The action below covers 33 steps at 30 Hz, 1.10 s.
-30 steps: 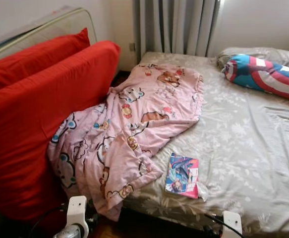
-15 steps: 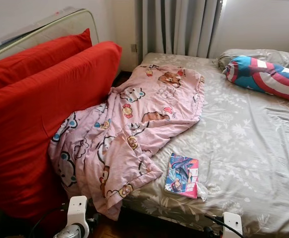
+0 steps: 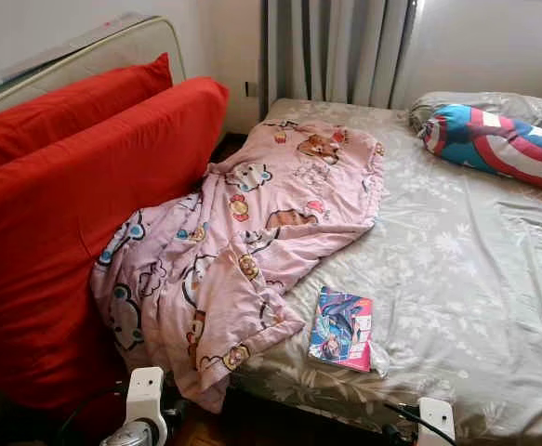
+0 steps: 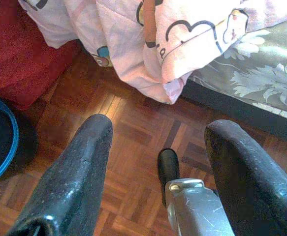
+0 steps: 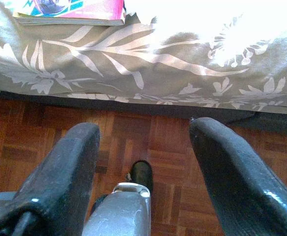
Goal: Clean up the room
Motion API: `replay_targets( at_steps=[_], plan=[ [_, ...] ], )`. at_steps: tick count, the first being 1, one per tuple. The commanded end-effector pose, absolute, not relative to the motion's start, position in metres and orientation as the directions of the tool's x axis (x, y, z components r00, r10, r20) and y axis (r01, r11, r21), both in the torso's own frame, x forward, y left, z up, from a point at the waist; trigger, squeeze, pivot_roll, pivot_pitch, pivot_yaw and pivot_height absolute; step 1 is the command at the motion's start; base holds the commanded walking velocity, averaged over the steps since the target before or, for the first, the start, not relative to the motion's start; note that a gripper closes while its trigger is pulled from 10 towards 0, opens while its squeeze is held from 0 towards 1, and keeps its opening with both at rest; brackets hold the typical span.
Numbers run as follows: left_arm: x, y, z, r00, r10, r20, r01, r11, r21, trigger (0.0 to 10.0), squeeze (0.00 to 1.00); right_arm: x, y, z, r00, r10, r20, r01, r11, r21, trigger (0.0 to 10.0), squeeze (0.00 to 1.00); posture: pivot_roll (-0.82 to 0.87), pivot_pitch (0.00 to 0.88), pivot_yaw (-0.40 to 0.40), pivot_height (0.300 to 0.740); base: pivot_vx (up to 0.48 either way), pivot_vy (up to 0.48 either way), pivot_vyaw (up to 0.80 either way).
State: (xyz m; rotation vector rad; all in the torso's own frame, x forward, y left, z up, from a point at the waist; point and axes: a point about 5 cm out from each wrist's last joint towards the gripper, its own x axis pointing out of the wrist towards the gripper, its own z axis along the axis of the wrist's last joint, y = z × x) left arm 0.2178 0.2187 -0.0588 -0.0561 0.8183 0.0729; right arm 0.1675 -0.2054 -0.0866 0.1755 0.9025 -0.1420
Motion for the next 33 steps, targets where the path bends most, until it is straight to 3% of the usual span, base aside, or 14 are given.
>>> replay_targets(
  at_steps=[1, 25, 33],
  plan=[
    [0.2155, 0.219, -0.0604, 0.673, 0.047, -0.738, -0.092, 0.996, -0.021, 10.0, 0.0, 0.1649, -0.2068, -0.0876, 0.604, -0.055, -0.795, 0.201, 0.976, 0.085, 10.0, 0.0, 0.01, 0.0, 0.017, 0.74, 0.247, 0.0, 0.0],
    [0.2154, 0.2195, -0.0603, 0.672, 0.042, -0.74, -0.082, 0.997, -0.018, 10.0, 0.0, 0.1653, -0.2064, -0.0873, 0.61, -0.06, -0.79, 0.202, 0.976, 0.082, 10.0, 0.0, 0.01, 0.0, 0.019, 0.74, 0.27, 0.0, 0.0],
    [0.2164, 0.2197, -0.0594, 0.681, 0.044, -0.731, -0.091, 0.996, -0.025, 10.0, 0.0, 0.1734, -0.2076, -0.0802, 0.697, -0.076, -0.713, 0.208, 0.973, 0.1, 10.0, 0.0, 0.01, 0.0, 0.02, 0.74, 0.0, 0.0, 0.0]
  ],
)
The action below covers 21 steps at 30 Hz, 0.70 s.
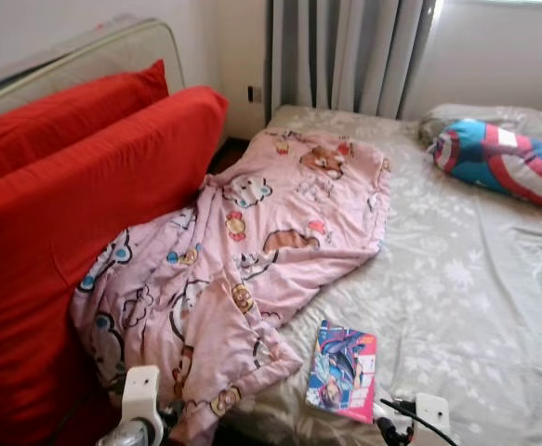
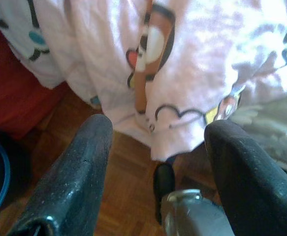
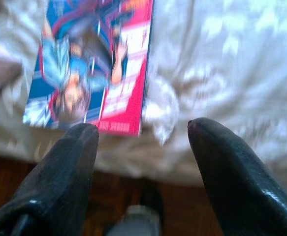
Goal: Clean up the room
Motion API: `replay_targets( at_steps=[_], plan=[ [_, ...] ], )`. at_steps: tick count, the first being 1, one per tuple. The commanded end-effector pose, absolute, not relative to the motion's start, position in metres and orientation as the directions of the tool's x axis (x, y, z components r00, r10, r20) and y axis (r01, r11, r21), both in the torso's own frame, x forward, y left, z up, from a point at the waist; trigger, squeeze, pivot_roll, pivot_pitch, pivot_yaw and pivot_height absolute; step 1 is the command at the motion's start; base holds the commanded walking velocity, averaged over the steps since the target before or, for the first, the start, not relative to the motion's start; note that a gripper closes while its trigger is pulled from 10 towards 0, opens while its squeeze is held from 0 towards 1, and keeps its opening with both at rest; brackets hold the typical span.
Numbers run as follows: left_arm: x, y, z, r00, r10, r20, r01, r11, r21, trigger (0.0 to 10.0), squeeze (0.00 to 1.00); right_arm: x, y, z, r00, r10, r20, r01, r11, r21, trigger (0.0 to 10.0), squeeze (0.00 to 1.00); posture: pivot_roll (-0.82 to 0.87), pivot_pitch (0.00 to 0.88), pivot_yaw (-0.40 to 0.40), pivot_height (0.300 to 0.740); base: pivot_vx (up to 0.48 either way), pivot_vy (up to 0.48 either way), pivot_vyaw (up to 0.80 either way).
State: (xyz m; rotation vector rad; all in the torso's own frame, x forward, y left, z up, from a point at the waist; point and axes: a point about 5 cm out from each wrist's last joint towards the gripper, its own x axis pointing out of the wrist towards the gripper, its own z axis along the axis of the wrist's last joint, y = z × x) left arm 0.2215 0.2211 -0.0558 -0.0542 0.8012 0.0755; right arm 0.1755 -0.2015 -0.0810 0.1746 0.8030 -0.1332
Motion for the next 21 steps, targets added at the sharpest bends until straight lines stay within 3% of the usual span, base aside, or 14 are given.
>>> replay_targets(
  at_steps=[1, 11, 20, 21],
  plan=[
    [0.217, 0.22, -0.059, 0.682, 0.045, -0.73, -0.092, 0.995, -0.025, 10.0, 0.0, 0.175, -0.208, -0.078, 0.714, -0.084, -0.695, 0.209, 0.973, 0.097, 10.0, 0.0, 0.01, 0.0, 0.02, 0.74, 0.0, 0.0, 0.0],
    [0.218, 0.221, -0.058, 0.695, 0.052, -0.717, -0.096, 0.995, -0.021, 10.0, 0.0, 0.184, -0.209, -0.068, 0.807, -0.09, -0.583, 0.192, 0.975, 0.114, 10.0, 0.0, 0.0, 0.0, 0.023, 0.74, 0.0, 0.0, 0.0],
    [0.227, 0.222, -0.048, 0.779, 0.063, -0.624, -0.036, 0.998, 0.056, 10.0, 0.0, 0.183, -0.209, -0.067, 0.824, -0.101, -0.557, 0.242, 0.953, 0.184, 10.0, 0.0, 0.01, 0.0, 0.028, 0.74, 0.0, 0.0, 0.0],
    [0.259, 0.218, -0.025, 0.848, 0.067, -0.526, -0.037, 0.997, 0.068, 10.0, 0.0, 0.183, -0.208, -0.067, 0.828, -0.096, -0.553, 0.225, 0.959, 0.171, 10.0, 0.0, 0.01, 0.0, 0.029, 0.74, 0.0, 0.0, 0.0]
  ],
)
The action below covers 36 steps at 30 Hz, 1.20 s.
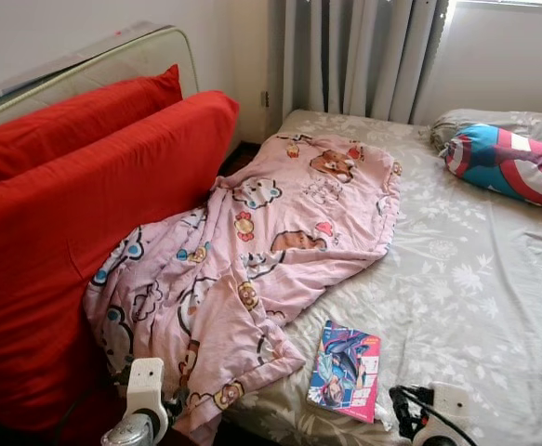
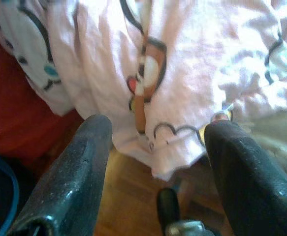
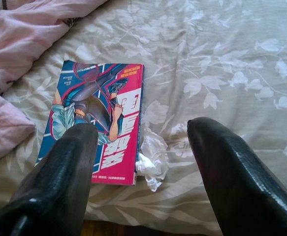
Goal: Clean up the room
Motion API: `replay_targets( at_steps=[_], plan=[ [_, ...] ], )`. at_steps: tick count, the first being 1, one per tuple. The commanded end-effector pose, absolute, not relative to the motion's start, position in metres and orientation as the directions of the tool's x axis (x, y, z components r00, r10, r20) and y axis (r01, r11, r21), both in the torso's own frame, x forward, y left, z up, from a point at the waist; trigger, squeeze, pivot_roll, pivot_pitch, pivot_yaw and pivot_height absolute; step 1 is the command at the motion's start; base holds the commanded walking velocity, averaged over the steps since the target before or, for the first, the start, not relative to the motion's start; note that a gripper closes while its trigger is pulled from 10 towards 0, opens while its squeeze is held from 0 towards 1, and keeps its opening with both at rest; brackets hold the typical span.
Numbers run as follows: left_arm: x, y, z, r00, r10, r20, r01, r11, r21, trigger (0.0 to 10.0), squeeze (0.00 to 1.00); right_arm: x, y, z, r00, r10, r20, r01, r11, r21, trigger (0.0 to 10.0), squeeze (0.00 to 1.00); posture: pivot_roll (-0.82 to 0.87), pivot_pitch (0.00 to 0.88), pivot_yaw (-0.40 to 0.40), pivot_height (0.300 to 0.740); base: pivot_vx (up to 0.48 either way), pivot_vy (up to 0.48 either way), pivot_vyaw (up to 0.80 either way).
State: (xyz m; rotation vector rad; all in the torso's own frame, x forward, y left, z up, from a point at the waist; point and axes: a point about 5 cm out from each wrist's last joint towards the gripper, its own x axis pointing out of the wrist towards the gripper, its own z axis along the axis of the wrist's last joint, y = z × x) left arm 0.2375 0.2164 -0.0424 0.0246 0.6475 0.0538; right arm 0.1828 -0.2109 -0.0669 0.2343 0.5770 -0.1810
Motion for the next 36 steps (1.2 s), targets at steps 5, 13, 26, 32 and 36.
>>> replay_targets(
  at_steps=[5, 13, 26, 32, 36],
  plan=[
    [0.288, 0.223, 0.006, 0.922, 0.085, -0.378, -0.082, 0.996, 0.024, 10.0, 0.0, 0.185, -0.208, -0.065, 0.838, -0.078, -0.54, 0.189, 0.97, 0.153, 10.0, 0.0, 0.01, 0.0, 0.031, 0.74, 0.0, 0.0, 0.0],
    [0.299, 0.208, 0.023, 0.972, -0.002, -0.235, 0.017, 0.998, 0.063, 10.0, 0.0, 0.186, -0.208, -0.063, 0.848, -0.057, -0.527, 0.138, 0.984, 0.115, 10.0, 0.0, 0.02, 0.0, 0.032, 0.74, 0.0, 0.0, 0.0],
    [0.295, 0.21, 0.02, 0.97, -0.006, -0.242, 0.017, 0.999, 0.042, 10.0, 0.0, 0.266, -0.19, -0.001, 0.98, 0.011, -0.198, 0.005, 0.997, 0.077, 10.0, 0.0, 0.01, 0.0, 0.043, 0.74, 0.0, 0.0, 0.0],
    [0.296, 0.207, 0.021, 0.972, -0.018, -0.232, 0.028, 0.999, 0.037, 10.0, 0.0, 0.32, -0.18, 0.058, 1.0, 0.008, 0.013, -0.008, 1.0, 0.001, 10.0, 0.0, 0.02, 0.0, 0.039, 0.74, 0.0, 0.0, 0.0],
    [0.297, 0.207, 0.022, 0.973, -0.018, -0.23, 0.027, 0.999, 0.035, 10.0, 0.0, 0.325, -0.178, 0.069, 0.997, 0.016, 0.076, -0.015, 1.0, -0.008, 10.0, 0.0, 0.01, 0.0, 0.038, 0.74, 0.0, 0.0, 0.0]
  ],
)
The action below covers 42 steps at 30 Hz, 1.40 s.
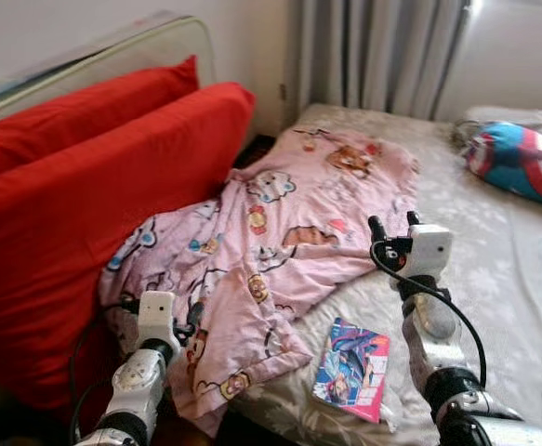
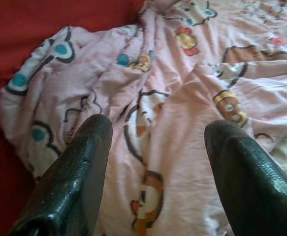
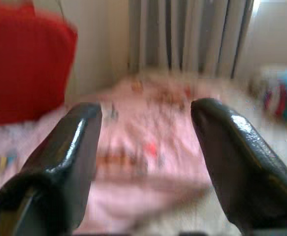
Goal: Clean up the room
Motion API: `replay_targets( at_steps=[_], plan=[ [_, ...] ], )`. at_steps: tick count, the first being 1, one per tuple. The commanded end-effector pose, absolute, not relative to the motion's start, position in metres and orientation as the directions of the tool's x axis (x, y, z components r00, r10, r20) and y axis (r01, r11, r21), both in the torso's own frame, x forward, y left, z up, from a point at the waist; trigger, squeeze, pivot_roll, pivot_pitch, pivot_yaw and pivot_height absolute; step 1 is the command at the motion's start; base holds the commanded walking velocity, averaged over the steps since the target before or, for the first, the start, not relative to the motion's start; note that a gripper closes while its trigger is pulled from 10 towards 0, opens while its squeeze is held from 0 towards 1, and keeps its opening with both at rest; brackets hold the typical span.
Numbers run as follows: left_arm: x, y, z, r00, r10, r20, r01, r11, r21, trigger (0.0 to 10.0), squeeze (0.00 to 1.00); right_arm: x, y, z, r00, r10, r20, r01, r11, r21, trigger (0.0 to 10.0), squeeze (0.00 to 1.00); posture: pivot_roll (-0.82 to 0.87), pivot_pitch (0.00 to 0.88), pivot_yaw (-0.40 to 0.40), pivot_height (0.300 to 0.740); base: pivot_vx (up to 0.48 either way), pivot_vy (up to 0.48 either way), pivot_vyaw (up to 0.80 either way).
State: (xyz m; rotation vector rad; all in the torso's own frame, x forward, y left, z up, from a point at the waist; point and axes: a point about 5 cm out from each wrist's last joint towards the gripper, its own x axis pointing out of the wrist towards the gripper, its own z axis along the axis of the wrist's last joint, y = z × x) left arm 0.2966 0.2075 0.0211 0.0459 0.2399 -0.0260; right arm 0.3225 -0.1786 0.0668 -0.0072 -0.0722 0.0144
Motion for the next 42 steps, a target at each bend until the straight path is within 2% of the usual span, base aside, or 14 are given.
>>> replay_targets(
  at_steps=[1, 9, 18, 26, 38, 42],
  plan=[
    [0.298, 0.207, 0.022, 0.974, -0.016, -0.227, 0.024, 0.999, 0.032, 10.0, 0.0, 0.326, -0.178, 0.075, 0.994, 0.01, 0.106, -0.01, 1.0, -0.01, 10.0, 0.0, 0.01, 0.0, 0.038, 0.74, 0.0, 0.0, 0.0],
    [0.301, 0.208, 0.026, 0.977, -0.007, -0.212, 0.011, 1.0, 0.019, 10.0, 0.0, 0.31, -0.193, 0.054, 0.995, -0.091, 0.037, 0.092, 0.996, -0.006, 10.0, 0.0, 0.01, 0.0, 0.039, 0.74, 0.0, 0.0, 0.0],
    [0.304, 0.209, 0.029, 0.979, 0.0, -0.202, 0.004, 1.0, 0.016, 10.0, 0.0, 0.311, -0.196, 0.056, 0.994, -0.105, 0.034, 0.105, 0.994, -0.007, 10.0, 0.0, 0.0, 0.0, 0.04, 0.74, 0.0, 0.0, 0.0],
    [0.305, 0.209, 0.031, 0.98, 0.003, -0.197, 0.001, 1.0, 0.018, 10.0, 0.0, 0.31, -0.198, 0.047, 0.991, -0.127, -0.045, 0.127, 0.992, 0.001, 10.0, 0.0, 0.01, 0.0, 0.04, 0.74, 0.0, 0.0, 0.0],
    [0.306, 0.208, 0.03, 0.976, -0.003, -0.216, 0.007, 1.0, 0.02, 10.0, 0.0, 0.31, -0.201, 0.044, 0.987, -0.141, -0.079, 0.143, 0.989, 0.021, 10.0, 0.0, 0.01, 0.0, 0.04, 0.685, 0.0, 0.0, 0.0],
    [0.306, 0.207, 0.029, 0.976, -0.004, -0.217, 0.008, 1.0, 0.017, 10.0, 0.0, 0.309, -0.199, 0.044, 0.99, -0.124, -0.063, 0.126, 0.992, 0.029, 10.0, 0.0, 0.01, 0.0, 0.04, 0.681, 0.0, 0.0, 0.0]
  ],
)
